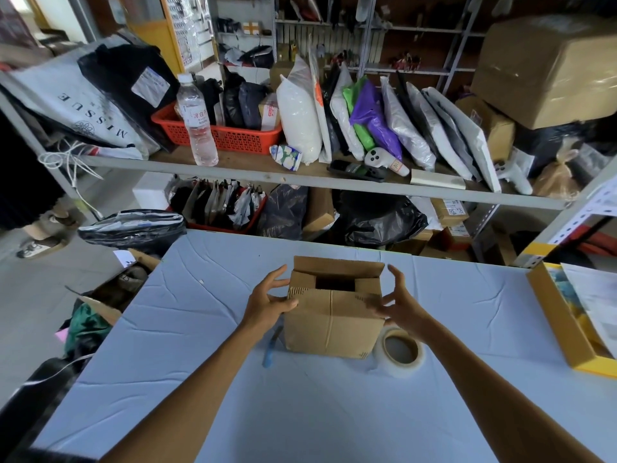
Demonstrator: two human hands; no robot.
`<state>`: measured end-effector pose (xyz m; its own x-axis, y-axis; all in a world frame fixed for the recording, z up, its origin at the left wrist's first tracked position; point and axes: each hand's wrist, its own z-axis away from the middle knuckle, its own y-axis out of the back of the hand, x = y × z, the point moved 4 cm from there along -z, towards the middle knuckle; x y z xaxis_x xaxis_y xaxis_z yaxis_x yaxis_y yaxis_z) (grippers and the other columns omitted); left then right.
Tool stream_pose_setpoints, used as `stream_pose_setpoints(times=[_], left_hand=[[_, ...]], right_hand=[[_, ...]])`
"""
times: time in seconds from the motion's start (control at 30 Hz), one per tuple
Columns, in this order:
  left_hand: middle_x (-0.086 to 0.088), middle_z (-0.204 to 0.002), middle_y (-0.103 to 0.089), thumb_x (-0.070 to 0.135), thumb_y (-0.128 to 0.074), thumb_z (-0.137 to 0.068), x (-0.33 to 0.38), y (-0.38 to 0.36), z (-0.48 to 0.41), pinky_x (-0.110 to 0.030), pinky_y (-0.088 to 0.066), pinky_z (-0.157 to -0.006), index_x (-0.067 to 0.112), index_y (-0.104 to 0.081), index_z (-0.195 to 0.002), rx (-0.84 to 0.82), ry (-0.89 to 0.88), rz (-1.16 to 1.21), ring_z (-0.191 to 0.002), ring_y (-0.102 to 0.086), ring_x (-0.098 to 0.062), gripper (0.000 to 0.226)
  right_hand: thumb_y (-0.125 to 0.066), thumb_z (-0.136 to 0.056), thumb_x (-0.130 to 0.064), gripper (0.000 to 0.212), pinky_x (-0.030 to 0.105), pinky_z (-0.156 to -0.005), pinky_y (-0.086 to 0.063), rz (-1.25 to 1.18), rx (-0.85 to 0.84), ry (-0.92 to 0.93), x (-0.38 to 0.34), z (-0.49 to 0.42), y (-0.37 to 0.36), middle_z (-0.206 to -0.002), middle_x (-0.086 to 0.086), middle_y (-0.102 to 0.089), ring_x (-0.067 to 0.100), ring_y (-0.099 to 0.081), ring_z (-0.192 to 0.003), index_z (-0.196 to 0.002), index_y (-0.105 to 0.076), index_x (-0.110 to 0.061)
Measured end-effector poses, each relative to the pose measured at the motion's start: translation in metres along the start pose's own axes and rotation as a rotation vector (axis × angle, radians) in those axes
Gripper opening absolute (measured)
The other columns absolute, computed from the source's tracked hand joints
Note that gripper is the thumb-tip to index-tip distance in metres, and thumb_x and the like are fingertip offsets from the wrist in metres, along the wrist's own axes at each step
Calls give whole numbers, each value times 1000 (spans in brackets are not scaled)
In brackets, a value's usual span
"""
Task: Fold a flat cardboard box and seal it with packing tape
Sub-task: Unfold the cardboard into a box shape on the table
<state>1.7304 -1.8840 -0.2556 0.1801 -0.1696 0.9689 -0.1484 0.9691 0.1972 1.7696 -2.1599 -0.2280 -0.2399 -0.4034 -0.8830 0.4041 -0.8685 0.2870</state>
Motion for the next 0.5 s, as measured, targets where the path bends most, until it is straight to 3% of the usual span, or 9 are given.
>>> stream_pose_setpoints(times=[0.13, 0.23, 0.3, 0.4, 0.5], left_hand=[[0, -123, -55, 1, -71, -80, 1, -4, 0, -29, -57, -79, 46, -37, -138, -35, -34, -53, -88, -67, -22, 80], [-4, -127, -50, 0, -68, -82, 5, -6, -1, -34, -57, -84, 45, -38, -137, -62, -58, -100, -107, -57, -22, 77], [-5, -126, -51, 2, -69, -82, 5, -5, -1, -33, -57, -80, 40, -45, -128, -64, -66, -111, -109, -59, -20, 65], [-5, -123, -54, 4, -70, -82, 4, -5, 1, -23, -56, -72, 30, -53, -112, -59, -71, -121, -88, -69, -17, 43], [-3, -123, -54, 9, -70, -83, 2, -4, 3, -22, -55, -75, 24, -58, -102, -43, -76, -143, -84, -70, -15, 27]], right_hand=[[-67, -86, -1, 90, 20, -53, -51, 64, 4, 94, -1, 4, 2, -88, 14, -60, 19, -65, -71, -144, -12, -42], [-69, -85, -5, 74, 25, -55, -54, 46, 48, 93, 2, 4, 4, -96, 21, -59, 23, -68, -75, -136, -28, -40], [-68, -85, -4, 62, 29, -59, -56, 31, 49, 90, 6, 4, 5, -98, 22, -58, 24, -66, -77, -127, -38, -37], [-66, -86, -3, 46, 28, -61, -55, 10, 43, 81, 9, 3, 6, -96, 19, -58, 23, -61, -78, -119, -48, -30], [-66, -88, -9, 28, 32, -62, -57, -40, 80, 81, 12, 3, 6, -93, 16, -61, 24, -62, -80, -112, -57, -23]])
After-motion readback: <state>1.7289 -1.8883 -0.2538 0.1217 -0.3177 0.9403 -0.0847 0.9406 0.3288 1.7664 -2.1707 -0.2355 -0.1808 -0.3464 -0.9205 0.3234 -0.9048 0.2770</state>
